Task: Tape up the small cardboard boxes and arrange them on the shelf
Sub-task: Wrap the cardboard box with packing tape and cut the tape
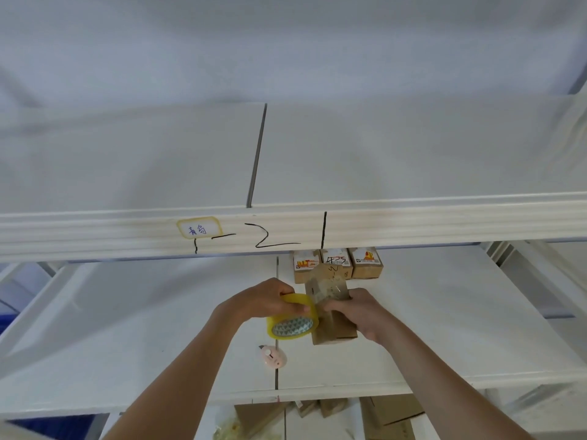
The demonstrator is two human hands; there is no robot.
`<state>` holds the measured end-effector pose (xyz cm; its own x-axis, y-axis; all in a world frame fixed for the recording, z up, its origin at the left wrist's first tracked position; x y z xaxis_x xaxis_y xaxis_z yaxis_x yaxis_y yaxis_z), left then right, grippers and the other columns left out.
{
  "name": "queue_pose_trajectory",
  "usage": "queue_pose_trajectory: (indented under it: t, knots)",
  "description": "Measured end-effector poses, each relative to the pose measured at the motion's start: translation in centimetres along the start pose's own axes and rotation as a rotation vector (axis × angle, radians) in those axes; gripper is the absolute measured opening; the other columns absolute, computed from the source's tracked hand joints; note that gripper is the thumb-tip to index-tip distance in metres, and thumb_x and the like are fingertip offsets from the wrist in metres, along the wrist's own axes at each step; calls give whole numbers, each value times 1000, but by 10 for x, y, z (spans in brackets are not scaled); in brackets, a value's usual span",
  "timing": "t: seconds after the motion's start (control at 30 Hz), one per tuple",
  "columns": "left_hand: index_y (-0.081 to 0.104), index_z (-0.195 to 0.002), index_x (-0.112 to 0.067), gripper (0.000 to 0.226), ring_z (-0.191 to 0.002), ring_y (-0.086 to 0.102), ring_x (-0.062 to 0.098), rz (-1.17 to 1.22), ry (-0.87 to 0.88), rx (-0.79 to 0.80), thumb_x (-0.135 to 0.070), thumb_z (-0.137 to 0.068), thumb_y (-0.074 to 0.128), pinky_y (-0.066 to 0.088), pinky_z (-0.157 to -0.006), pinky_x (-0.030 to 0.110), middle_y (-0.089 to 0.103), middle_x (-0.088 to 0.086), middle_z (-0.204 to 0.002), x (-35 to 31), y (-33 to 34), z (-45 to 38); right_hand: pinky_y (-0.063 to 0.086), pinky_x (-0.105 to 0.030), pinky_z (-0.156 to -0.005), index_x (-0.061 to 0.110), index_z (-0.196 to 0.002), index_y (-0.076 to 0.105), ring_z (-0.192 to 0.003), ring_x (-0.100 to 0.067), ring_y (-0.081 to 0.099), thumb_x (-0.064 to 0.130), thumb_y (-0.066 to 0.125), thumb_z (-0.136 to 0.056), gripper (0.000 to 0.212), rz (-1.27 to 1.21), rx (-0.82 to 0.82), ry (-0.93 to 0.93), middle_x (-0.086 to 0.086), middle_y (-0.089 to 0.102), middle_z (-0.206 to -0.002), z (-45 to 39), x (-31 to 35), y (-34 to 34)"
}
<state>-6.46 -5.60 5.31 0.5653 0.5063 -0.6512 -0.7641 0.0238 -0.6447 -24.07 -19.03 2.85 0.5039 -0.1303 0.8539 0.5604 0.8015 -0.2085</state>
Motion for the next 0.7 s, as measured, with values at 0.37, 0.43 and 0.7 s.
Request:
queue_pose_trajectory:
  t: [0.37, 0.43, 0.7]
  knots:
    - [65, -77, -23, 39, -74, 59, 11, -109, -12, 0, -62, -82, 72, 42, -65, 26, 61, -5, -78, 2, -7, -2, 61, -35, -81, 10, -110, 72, -97, -23, 73, 28, 93, -64, 54, -95, 46, 47, -5, 78, -98, -1, -6, 2]
    - [64, -75, -27, 38, -73, 59, 10, -146, -20, -22, -64, -78, 74, 42, -63, 26, 62, -6, -77, 2, -10, -4, 61, -33, -77, 9, -109, 71, -97, -23, 73, 27, 93, -65, 53, -109, 50, 54, -6, 78, -99, 0, -6, 4]
    - [71, -92, -19, 57, -78, 61, 11, -250, -72, -141, -72, -73, 72, 49, -65, 26, 67, 0, -92, 9, -10, -6, 62, -32, -79, 6, -112, 71, -100, -24, 74, 20, 86, -77, 41, -193, 104, 42, -8, 79, -100, 8, -1, -2]
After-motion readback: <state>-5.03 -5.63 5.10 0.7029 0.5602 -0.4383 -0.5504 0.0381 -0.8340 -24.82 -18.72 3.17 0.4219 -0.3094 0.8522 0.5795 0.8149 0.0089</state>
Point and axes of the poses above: each hand's wrist, its own z-axis away from the middle knuckle, its own y-axis out of the palm, x = y × z, the point moved 3 cm from there along -z, towards the middle knuckle
